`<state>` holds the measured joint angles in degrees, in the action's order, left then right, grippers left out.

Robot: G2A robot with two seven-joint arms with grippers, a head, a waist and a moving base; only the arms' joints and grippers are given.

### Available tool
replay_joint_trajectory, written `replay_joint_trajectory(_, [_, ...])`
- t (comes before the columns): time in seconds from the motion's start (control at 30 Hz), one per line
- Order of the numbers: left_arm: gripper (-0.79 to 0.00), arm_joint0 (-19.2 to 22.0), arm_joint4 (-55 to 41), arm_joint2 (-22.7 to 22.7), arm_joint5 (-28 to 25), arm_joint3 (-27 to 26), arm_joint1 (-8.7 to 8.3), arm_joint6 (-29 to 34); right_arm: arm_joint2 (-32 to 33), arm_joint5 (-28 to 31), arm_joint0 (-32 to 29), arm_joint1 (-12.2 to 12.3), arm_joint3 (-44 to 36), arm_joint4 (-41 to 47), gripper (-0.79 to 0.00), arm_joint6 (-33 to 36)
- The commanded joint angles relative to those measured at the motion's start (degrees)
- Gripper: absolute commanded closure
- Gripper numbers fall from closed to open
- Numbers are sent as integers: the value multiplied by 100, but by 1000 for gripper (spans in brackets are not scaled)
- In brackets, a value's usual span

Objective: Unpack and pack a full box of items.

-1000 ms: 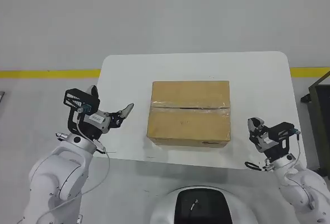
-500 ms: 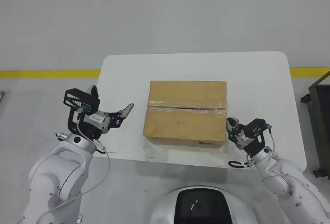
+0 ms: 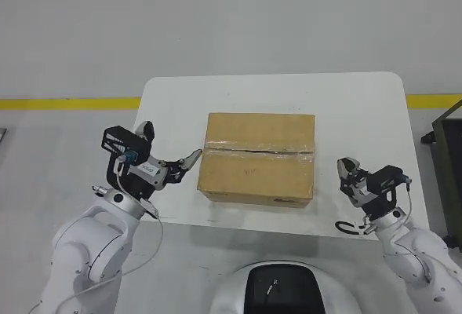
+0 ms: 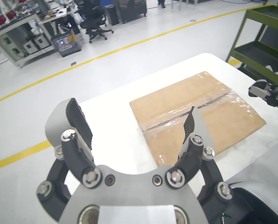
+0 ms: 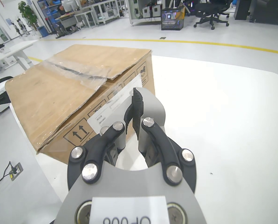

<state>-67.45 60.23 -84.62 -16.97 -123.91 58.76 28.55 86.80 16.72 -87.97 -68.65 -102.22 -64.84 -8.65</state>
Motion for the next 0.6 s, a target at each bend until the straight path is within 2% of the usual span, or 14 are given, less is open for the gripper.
replay_joint_trajectory(0.0, [-785,123,-386,288,-183,23,23,-42,263,-5,-232,24,-169,-2,0,-12])
replay_joint_trajectory(0.07, [-785,317,-523,575,-529,73,40,-94,517,-12,-468,43,-337,66,0,-49])
replay_joint_trajectory(0.2, [-785,659,-835,1265,-756,183,116,-126,985,17,-953,70,-648,250,0,-26])
replay_joint_trajectory(0.27, [-785,801,-1191,1628,-799,193,185,-523,1195,79,-1166,82,-798,299,0,-4])
replay_joint_trajectory(0.57, [-785,801,-1191,1628,-799,193,185,-523,1762,99,-2029,72,-1510,434,0,-166])
